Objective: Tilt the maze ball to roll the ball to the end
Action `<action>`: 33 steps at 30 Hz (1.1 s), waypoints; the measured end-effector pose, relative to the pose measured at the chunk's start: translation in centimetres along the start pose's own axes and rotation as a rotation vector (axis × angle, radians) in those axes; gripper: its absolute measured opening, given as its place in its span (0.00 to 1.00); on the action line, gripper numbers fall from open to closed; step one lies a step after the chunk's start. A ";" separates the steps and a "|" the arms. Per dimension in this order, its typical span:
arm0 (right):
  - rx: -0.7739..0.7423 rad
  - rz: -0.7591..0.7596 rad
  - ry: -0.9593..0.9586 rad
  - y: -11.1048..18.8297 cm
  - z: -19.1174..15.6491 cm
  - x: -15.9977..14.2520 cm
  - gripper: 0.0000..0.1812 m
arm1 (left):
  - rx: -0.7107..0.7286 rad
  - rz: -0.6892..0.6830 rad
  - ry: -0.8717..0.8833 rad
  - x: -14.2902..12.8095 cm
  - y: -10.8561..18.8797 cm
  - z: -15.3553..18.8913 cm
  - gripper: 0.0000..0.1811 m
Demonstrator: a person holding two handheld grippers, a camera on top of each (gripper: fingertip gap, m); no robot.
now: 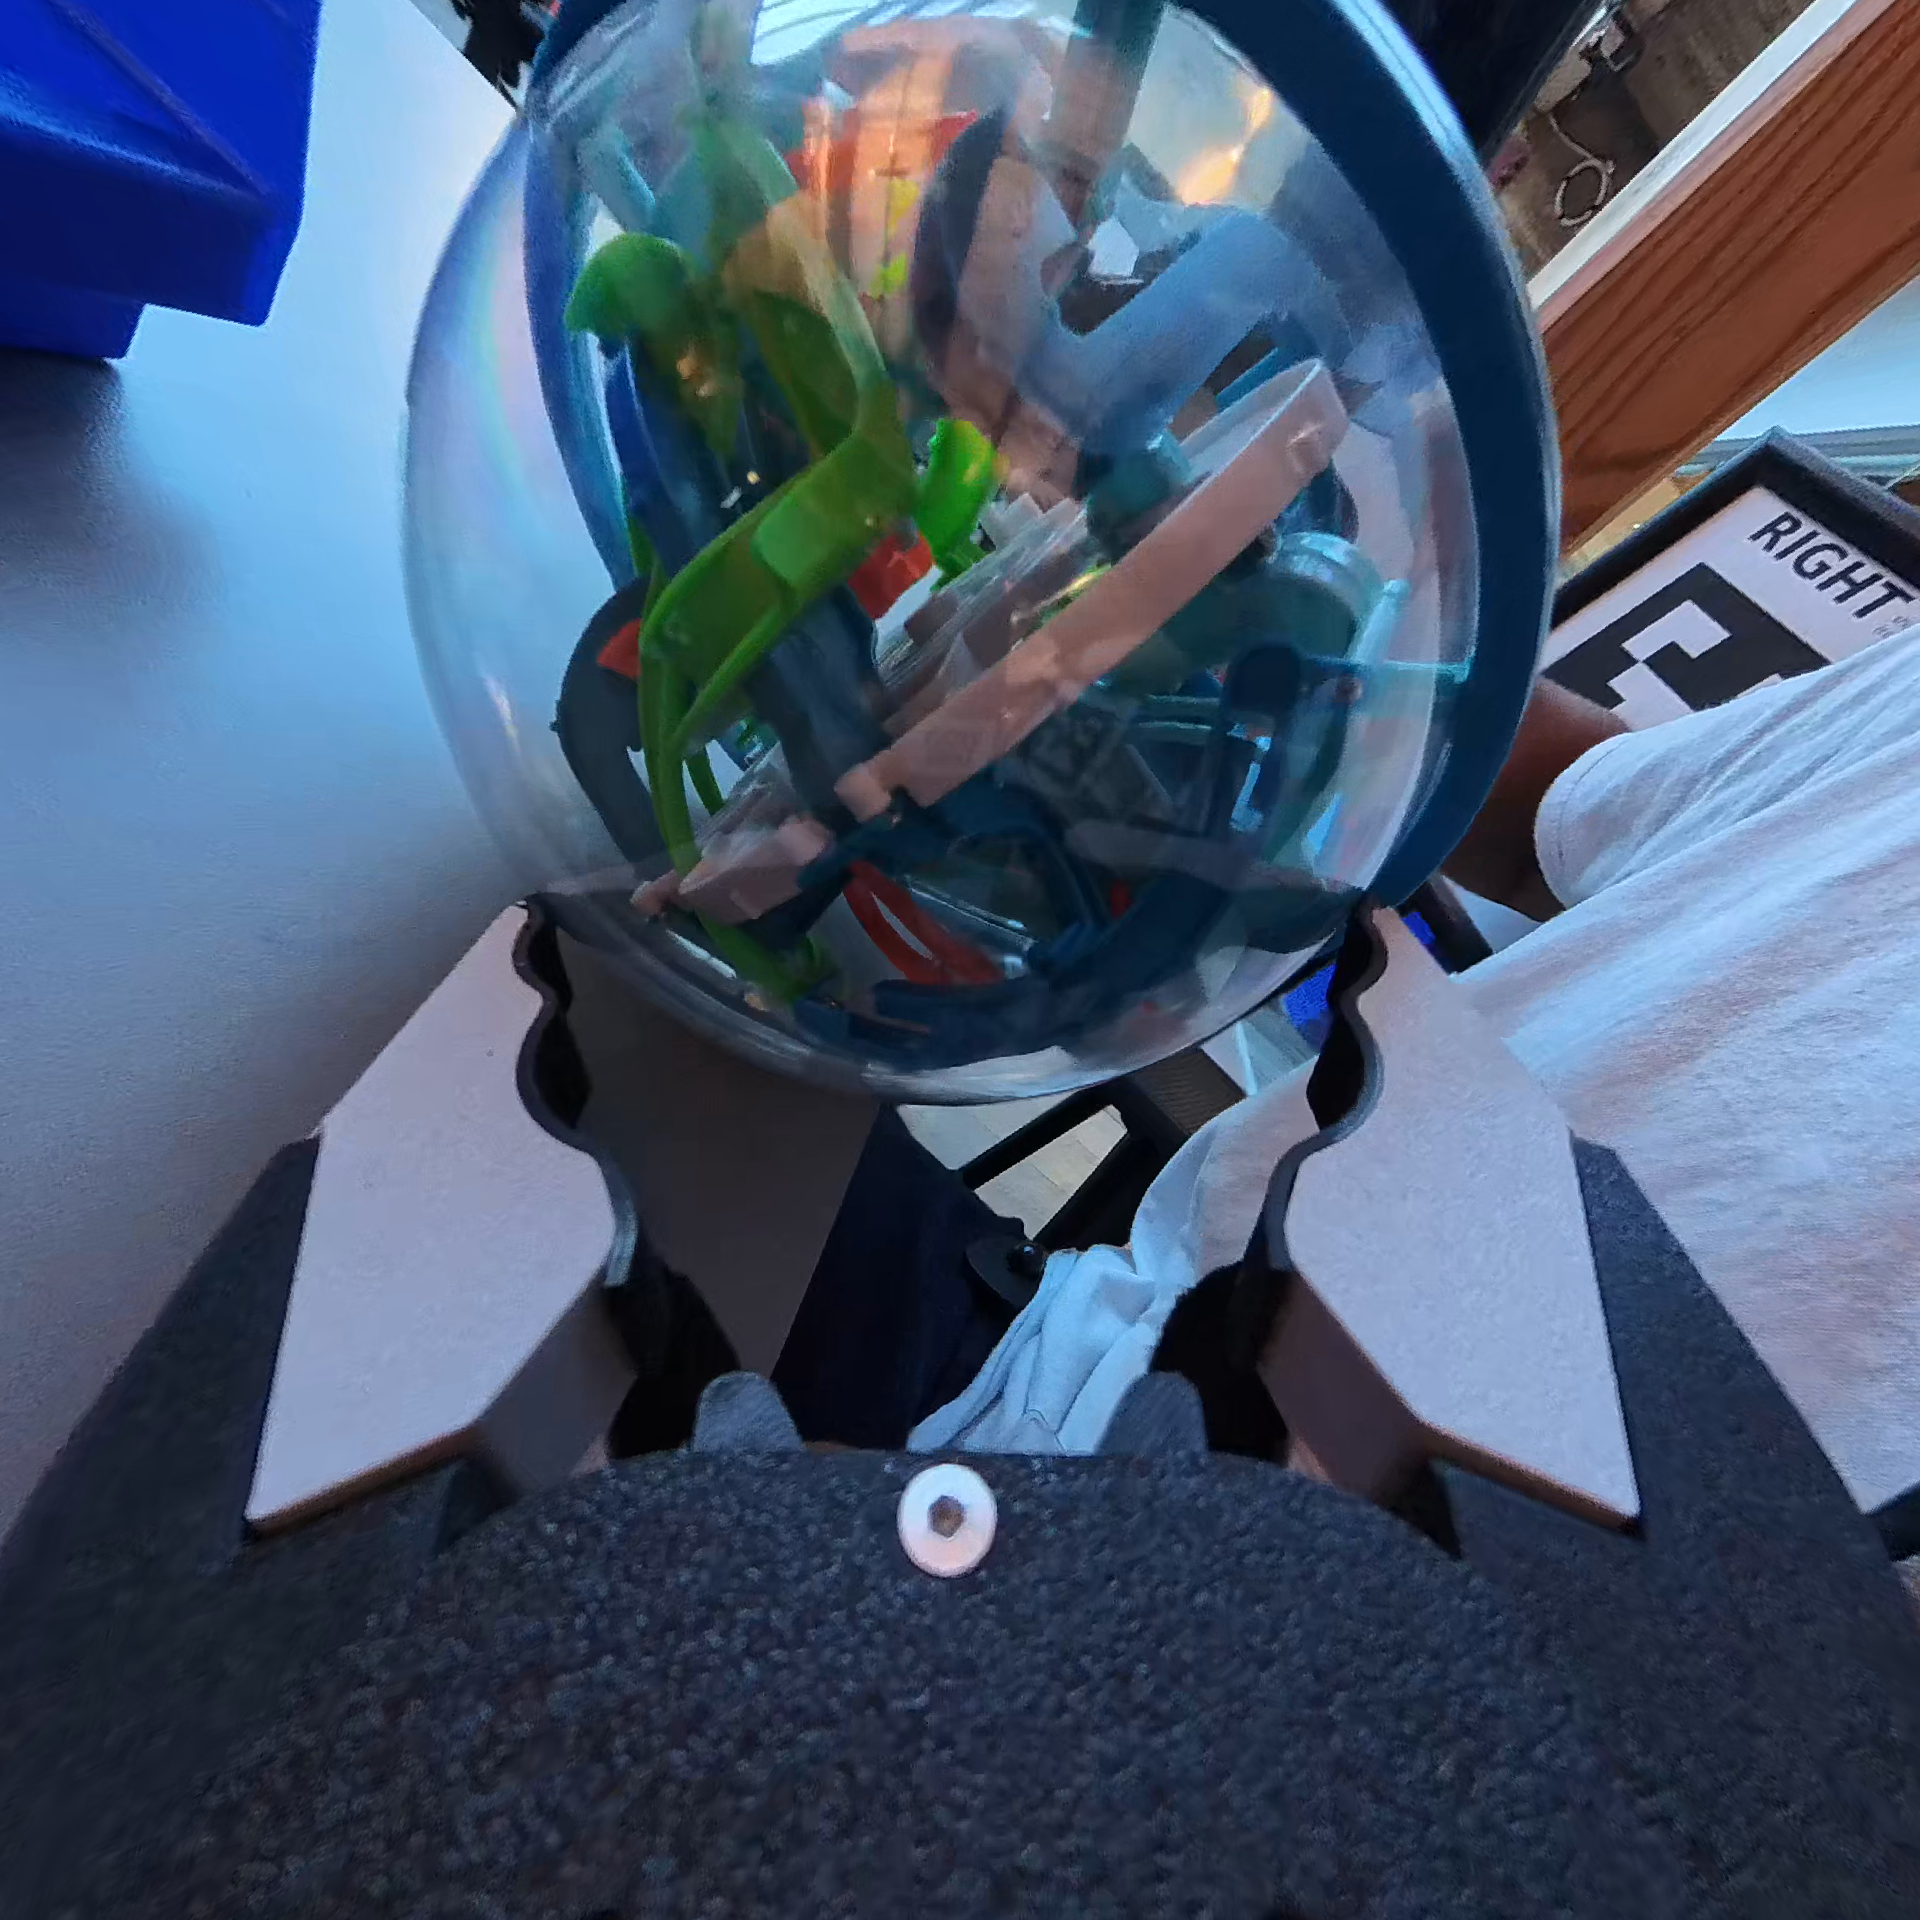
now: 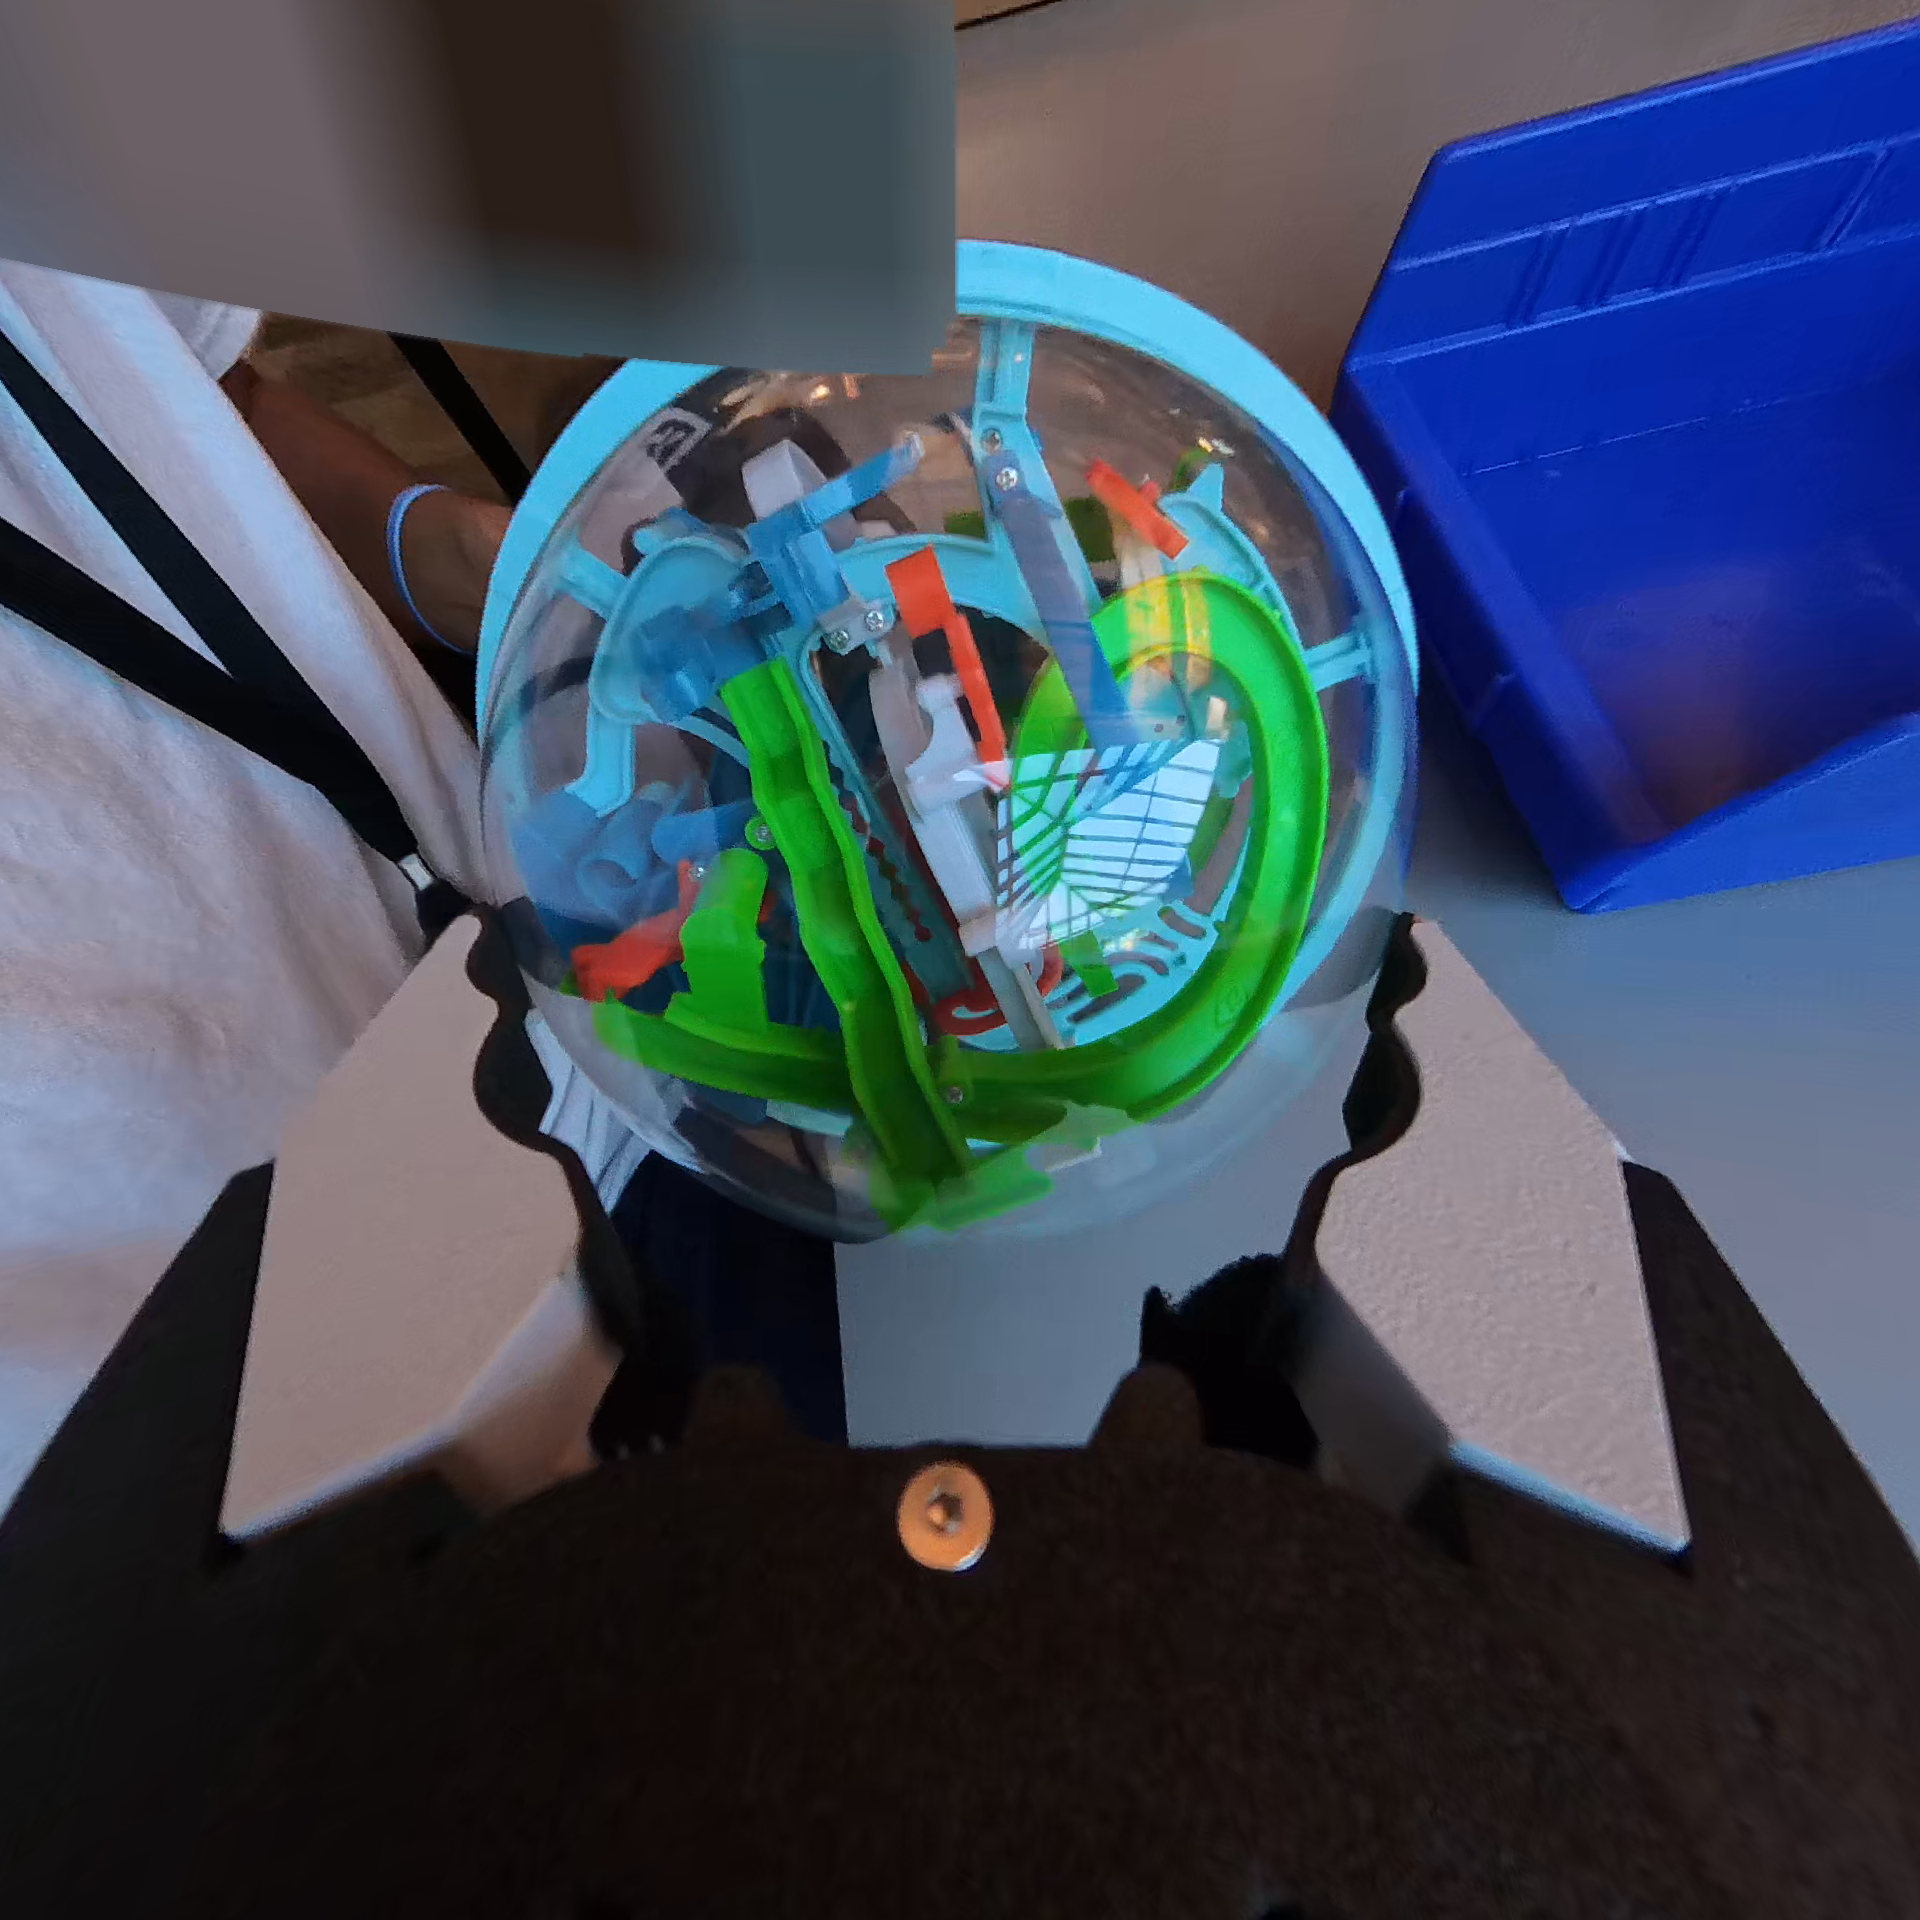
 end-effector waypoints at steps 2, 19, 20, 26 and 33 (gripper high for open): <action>-0.009 -0.025 0.031 0.0 -0.1 -0.1 0.85 | 0.031 0.001 -0.044 0.1 0.1 0.2 0.78; -0.044 -0.053 0.284 0.3 -0.3 4.0 0.85 | 0.115 0.081 -0.253 2.2 1.5 1.4 0.78; -0.044 -0.061 0.289 0.3 -0.4 4.2 0.85 | 0.113 0.087 -0.253 2.3 1.6 1.5 0.78; -0.035 -0.087 0.279 0.2 -0.5 4.7 0.85 | 0.098 0.099 -0.226 2.1 1.7 1.5 0.78; -0.004 0.010 0.167 -0.5 0.4 2.7 0.85 | 0.086 0.050 -0.136 1.4 1.2 0.5 0.78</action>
Point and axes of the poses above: each gripper's, where its closed fingertips meet, y back along the fingers, x out of its top, z = x × y across the jaws, the point moved 8 cm from there along y, back along the fingers, and after that the axes turned 1 degree about x, right-handed, at the moved point
